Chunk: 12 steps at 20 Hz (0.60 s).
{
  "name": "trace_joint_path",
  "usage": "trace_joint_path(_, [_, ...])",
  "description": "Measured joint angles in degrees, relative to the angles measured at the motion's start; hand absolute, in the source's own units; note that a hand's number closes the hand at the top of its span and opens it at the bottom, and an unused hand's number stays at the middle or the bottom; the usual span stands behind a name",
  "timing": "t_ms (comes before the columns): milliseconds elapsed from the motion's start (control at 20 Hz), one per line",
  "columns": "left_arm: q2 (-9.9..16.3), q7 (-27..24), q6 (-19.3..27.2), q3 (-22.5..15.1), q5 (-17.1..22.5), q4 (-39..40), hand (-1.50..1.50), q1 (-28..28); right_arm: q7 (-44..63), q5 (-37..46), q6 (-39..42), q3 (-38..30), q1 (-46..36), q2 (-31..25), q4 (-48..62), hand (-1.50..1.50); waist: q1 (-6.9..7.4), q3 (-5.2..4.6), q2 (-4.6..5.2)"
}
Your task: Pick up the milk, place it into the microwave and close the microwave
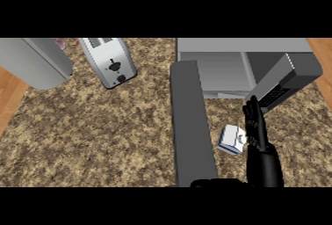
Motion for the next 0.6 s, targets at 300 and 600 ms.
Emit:
trace_joint_path(300, [0.47,-0.37,-2.56,2.86,1.97,0.93,-1.50,0.79,-8.05,-4.51,-1.15,-3.57,2.01,0.79,7.51,-1.50,0.00,-0.09,-0.09])
trace_joint_path(600, [1.01,2.25,-3.45,5.12,4.61,-1.07,-1.50,1.34,-17.15,-9.43,0.12,-9.21,3.98,-0.38,15.64,-1.50,-0.07,0.03,0.05])
